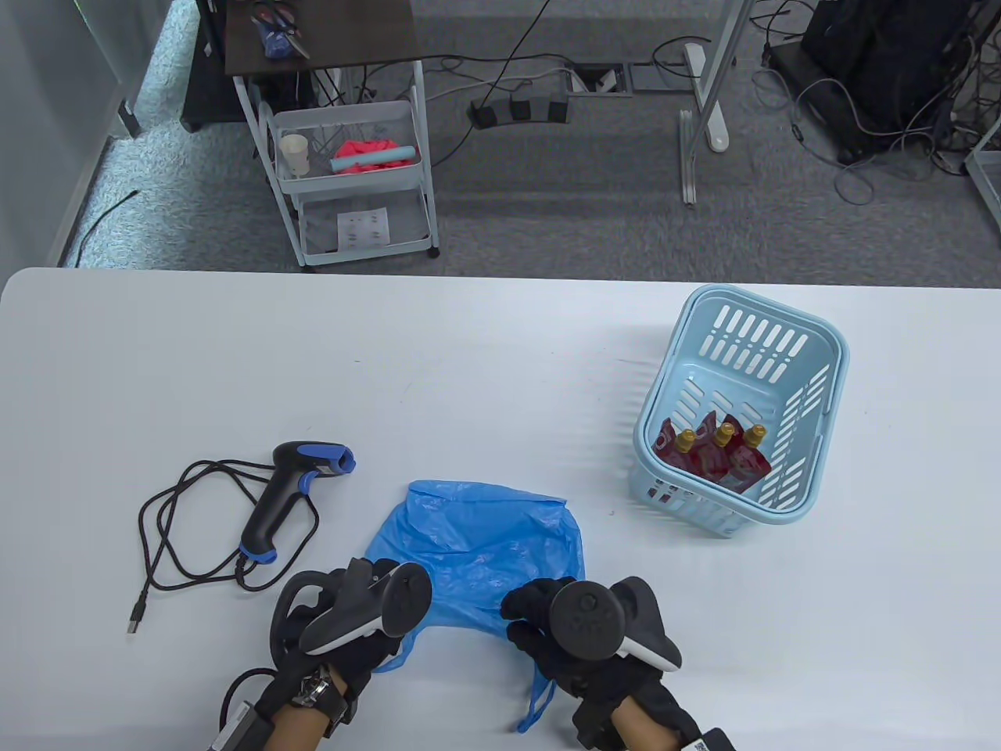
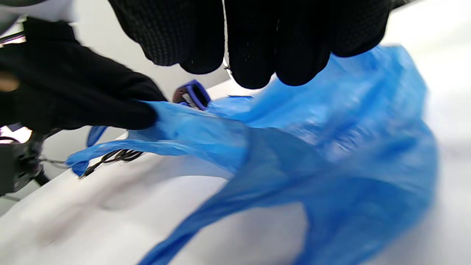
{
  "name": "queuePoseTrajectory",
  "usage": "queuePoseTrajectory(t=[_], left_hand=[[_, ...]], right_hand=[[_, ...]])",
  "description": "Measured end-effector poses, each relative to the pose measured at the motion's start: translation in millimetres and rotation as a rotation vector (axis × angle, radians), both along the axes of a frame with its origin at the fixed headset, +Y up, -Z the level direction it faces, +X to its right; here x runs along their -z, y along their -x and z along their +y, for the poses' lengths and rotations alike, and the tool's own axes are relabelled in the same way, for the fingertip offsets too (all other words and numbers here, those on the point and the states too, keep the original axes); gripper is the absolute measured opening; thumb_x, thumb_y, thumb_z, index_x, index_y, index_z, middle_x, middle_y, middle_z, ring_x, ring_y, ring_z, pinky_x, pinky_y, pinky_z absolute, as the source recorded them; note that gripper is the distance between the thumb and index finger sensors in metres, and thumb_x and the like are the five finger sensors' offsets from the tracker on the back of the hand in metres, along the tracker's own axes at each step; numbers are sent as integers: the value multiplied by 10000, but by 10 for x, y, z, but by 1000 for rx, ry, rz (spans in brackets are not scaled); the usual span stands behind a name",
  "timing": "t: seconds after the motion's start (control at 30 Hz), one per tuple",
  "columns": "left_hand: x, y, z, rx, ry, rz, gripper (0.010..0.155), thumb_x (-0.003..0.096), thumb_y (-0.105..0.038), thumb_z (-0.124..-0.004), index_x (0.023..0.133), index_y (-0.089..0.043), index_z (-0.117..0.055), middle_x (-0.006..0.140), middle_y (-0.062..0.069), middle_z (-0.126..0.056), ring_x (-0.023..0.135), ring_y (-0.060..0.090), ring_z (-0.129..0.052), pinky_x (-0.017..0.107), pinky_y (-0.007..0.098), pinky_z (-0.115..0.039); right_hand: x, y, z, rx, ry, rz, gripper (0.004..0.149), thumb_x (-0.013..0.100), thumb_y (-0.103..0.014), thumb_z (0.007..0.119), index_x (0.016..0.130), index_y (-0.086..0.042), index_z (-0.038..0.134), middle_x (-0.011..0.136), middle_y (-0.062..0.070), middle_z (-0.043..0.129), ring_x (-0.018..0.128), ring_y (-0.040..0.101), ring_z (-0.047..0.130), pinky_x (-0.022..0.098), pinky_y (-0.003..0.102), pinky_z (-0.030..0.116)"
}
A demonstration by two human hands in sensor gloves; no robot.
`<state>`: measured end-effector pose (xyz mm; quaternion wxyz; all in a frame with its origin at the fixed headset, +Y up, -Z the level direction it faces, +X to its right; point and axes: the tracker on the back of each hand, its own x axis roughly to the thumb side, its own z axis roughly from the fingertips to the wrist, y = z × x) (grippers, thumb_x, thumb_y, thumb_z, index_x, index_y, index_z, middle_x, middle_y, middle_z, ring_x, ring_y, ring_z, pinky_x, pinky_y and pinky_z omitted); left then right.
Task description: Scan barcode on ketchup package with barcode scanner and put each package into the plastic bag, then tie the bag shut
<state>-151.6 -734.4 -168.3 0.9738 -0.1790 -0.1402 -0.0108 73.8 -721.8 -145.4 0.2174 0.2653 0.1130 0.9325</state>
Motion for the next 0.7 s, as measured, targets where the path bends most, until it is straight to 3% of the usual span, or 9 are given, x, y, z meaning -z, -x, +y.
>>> queuePoseTrajectory(t=[0.13, 0.23, 0.3, 0.57, 0.7], left_hand=[[1, -45, 17, -34, 4, -8, 413, 504, -443, -676, 849, -280, -832, 977, 1, -804, 852, 343, -895, 641, 509, -760], [-9, -75, 26, -43, 8, -25, 412, 503, -441, -680, 851, -280, -829, 980, 2, -801, 855, 342, -894, 644, 509, -759], [-18, -84, 23, -47, 14, -35, 410, 500, -437, -689, 854, -283, -828, 982, -1, -800, 858, 330, -896, 643, 508, -761], [-26, 7, 1, -21, 5, -28, 404, 498, -430, -705, 864, -307, -824, 996, -23, -798, 877, 334, -886, 655, 518, -749], [-19, 8, -28, -11, 17, -25, 405, 499, -427, -707, 874, -319, -815, 1004, -23, -794, 884, 335, -883, 662, 525, -740]], right_hand=[[-129, 255, 3, -98, -59, 72, 399, 542, -355, 743, 908, -195, 754, 1037, 201, 670, 921, 479, 642, 682, 630, 559], [-109, 373, -152, -254, 54, 89, 586, 546, -367, 742, 1090, -238, 565, 1176, 245, 318, 1033, 542, 285, 738, 696, 315], [-45, 370, -262, -355, 143, 104, 643, 556, -392, 725, 1126, -254, 462, 1185, 242, 235, 1042, 533, 238, 743, 696, 285], [149, -90, -462, -289, 332, -24, 632, 575, -349, 685, 1134, -192, 437, 1189, 192, 265, 1045, 520, 237, 745, 681, 253], [175, -241, -469, -263, 338, -53, 591, 576, -310, 680, 1123, -203, 482, 1192, 167, 279, 1056, 494, 261, 748, 675, 289]])
